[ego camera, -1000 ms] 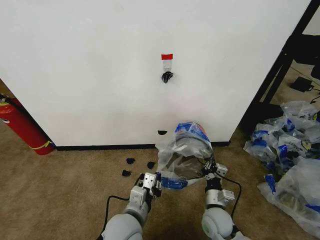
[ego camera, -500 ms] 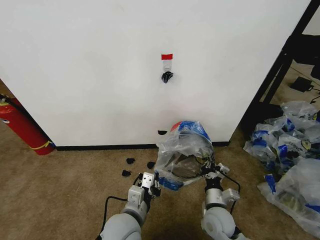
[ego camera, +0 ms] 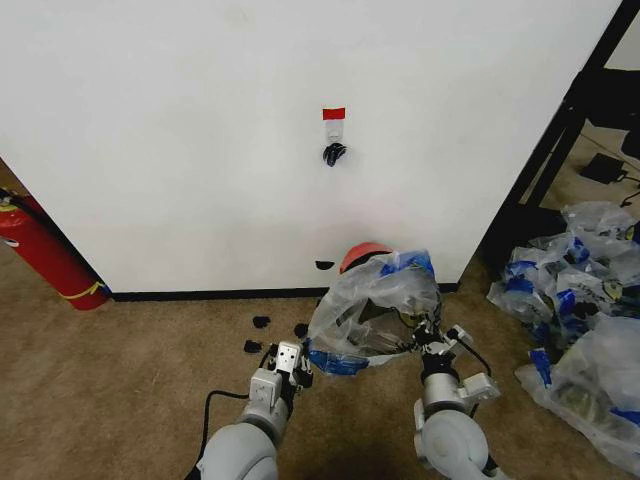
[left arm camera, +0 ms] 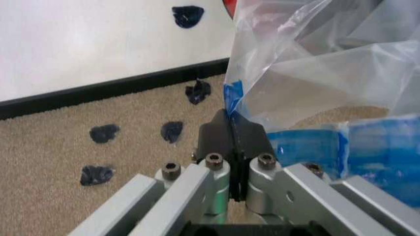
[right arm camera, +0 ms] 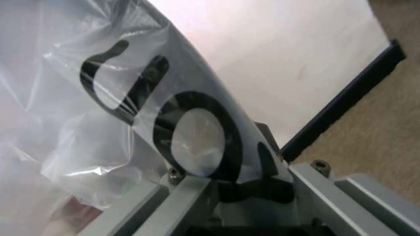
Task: Pick up the garbage bag from the wall and place it over the trash bin.
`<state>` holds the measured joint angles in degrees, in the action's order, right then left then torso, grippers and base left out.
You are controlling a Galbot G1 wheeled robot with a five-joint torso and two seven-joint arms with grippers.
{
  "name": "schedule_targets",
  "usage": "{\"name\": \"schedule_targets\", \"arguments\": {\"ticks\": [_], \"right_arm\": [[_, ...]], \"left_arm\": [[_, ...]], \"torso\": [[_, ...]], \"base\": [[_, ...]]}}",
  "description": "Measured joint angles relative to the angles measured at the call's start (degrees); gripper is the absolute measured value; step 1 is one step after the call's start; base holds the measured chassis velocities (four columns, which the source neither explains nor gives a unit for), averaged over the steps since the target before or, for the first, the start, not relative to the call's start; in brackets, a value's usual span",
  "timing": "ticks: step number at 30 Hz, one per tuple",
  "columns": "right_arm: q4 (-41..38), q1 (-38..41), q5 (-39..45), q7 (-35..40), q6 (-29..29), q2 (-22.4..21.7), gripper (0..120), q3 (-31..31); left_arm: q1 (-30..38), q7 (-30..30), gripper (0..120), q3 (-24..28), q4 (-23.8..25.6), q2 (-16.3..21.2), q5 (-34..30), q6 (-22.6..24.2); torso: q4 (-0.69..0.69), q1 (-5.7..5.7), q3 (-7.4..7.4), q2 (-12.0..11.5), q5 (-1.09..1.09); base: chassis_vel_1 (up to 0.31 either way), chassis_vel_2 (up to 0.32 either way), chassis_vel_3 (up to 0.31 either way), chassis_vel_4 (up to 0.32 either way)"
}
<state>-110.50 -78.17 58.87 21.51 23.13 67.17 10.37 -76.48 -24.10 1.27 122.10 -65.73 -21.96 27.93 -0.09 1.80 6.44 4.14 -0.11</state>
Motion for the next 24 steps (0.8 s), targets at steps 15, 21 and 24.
{"name": "schedule_targets", "arguments": {"ticks": [15, 21, 24], "right_arm": [[-7.10, -1.92, 7.80, 0.98, -4.45, -2.98, 0, -0.49], [-6.99, -2.07, 6.59, 1.44, -5.16, -4.68, 0, -0.73], [-6.59, -2.07, 5.21, 2.69, -6.17, -5.88, 0, -0.74]], "left_arm": [[3.57, 2.02, 0, -2.30, -5.65, 0.26, 7.00, -7.26], [5.14, 2.11, 0, -3.31, -5.55, 1.26, 7.10, -7.98], [5.54, 2.15, 0, -4.03, -5.27, 2.10, 7.10, -8.03]], "torso": [[0.00, 0.00, 0.00, 0.00, 0.00], [0.00, 0.00, 0.00, 0.00, 0.00], [0.00, 0.00, 0.00, 0.00, 0.00]], "base": [[0.000, 0.000, 0.000, 0.000], [0.000, 0.000, 0.000, 0.000], [0.000, 0.000, 0.000, 0.000]]}}
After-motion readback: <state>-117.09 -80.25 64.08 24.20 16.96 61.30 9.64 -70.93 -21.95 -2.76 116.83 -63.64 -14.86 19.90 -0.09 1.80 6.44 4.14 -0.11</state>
